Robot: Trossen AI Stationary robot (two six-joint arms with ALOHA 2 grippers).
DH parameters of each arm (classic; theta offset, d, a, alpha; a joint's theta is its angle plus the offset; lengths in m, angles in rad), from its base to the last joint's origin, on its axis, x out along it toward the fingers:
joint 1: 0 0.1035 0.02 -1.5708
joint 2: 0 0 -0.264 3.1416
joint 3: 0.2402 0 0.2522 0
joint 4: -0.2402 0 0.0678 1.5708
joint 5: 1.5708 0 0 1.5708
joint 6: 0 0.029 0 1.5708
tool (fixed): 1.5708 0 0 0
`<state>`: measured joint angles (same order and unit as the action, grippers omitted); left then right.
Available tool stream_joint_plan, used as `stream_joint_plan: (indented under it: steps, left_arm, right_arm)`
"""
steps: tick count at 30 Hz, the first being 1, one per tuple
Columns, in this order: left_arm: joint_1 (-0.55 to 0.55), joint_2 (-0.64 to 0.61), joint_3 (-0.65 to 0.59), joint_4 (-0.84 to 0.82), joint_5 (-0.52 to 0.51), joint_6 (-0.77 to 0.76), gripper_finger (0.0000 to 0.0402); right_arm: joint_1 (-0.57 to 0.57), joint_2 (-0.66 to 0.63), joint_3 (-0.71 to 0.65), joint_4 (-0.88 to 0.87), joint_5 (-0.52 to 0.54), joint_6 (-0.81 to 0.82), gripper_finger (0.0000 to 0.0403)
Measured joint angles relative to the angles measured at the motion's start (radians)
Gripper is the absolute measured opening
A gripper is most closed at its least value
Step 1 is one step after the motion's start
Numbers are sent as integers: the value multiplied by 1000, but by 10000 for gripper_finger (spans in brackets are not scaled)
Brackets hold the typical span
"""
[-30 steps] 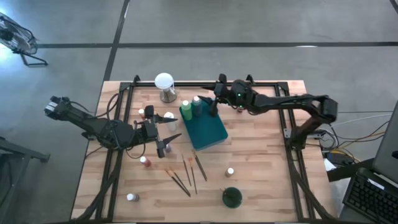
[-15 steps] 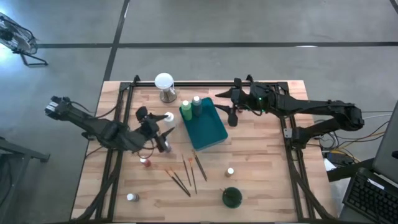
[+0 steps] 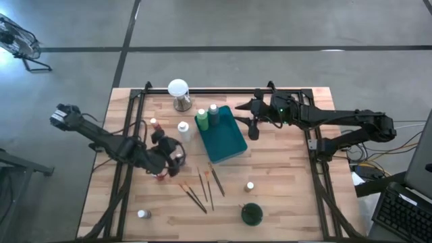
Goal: Pick & Place Paint Supplies
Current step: Put the gold paint brush into the green cup
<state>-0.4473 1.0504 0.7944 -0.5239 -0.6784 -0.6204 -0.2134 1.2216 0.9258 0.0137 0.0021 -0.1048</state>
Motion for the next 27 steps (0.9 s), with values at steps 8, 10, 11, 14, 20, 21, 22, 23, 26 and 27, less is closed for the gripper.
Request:
stream_joint_plan:
  steps: [8,10,11,14,20,21,22,23,26,27]
  left_arm:
    - [-14,0,26,49,174,38,261]
    - [-25,0,60,14,189,44,261]
    - [-31,0,77,-6,209,44,261]
    - [-50,11,122,-55,308,30,261]
    - [-65,114,164,-102,509,24,261]
    - [-65,142,171,-108,541,35,261]
    - [-65,170,179,-115,569,46,261]
    - [-66,199,188,-123,592,55,261]
    - [-66,277,210,-162,643,91,261]
    - [-66,301,218,-180,644,105,261]
  right_arm:
    - [38,-25,-1,-12,1,49,176]
    - [62,-35,-1,-18,0,52,167]
    - [74,-41,-1,-19,0,52,162]
    - [103,-65,-1,-37,0,53,146]
    - [122,-90,-1,-52,13,50,116]
    - [122,-91,-1,-51,27,50,111]
    - [122,-91,-1,-52,39,50,106]
    - [122,-91,-1,-52,53,49,102]
    - [122,-90,-1,-52,62,49,88]
    - [122,-90,-1,-52,61,52,84]
